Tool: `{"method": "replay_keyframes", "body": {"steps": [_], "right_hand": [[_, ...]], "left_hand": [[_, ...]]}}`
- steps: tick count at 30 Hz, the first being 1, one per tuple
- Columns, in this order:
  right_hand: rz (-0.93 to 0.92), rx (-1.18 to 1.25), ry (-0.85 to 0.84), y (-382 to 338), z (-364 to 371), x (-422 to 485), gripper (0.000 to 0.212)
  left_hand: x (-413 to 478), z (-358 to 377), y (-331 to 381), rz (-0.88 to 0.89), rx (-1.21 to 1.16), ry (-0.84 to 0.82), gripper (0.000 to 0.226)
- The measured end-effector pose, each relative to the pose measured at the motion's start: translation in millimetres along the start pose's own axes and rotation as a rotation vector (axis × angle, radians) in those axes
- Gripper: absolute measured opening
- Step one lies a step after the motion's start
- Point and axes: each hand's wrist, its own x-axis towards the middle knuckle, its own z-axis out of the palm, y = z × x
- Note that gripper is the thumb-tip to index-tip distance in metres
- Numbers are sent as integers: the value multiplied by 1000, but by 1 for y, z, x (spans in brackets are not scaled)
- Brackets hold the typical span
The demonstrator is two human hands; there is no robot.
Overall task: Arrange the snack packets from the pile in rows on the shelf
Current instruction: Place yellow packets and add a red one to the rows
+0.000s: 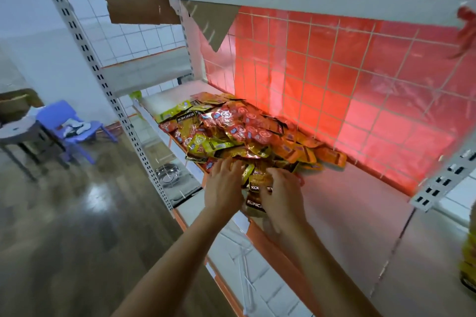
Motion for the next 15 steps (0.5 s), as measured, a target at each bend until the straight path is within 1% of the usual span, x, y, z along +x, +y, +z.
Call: {"method": "replay_keyframes", "body": {"steps": [2,4,7,10,13,15], "right_hand": [[40,-50,-21,-8,7,8,42],[81,-149,-35,-16,14,13,45],[149,-266,-30,-23,25,18,58],[208,-285,-40,-25,32,22,65],[284,-230,-52,-20,34,27,73],[330,-198,-47,-16,34,27,75]], "left_hand": [[11,1,-9,18,36,-55,47],[20,1,-16,48,59,-110,43],[28,0,-27,90,63,-154,44],[35,-3,-37,149,43,-189,47],[45,-1,-50,217,17,-152,39],[49,0,-58,269,-5,-158,38]]}}
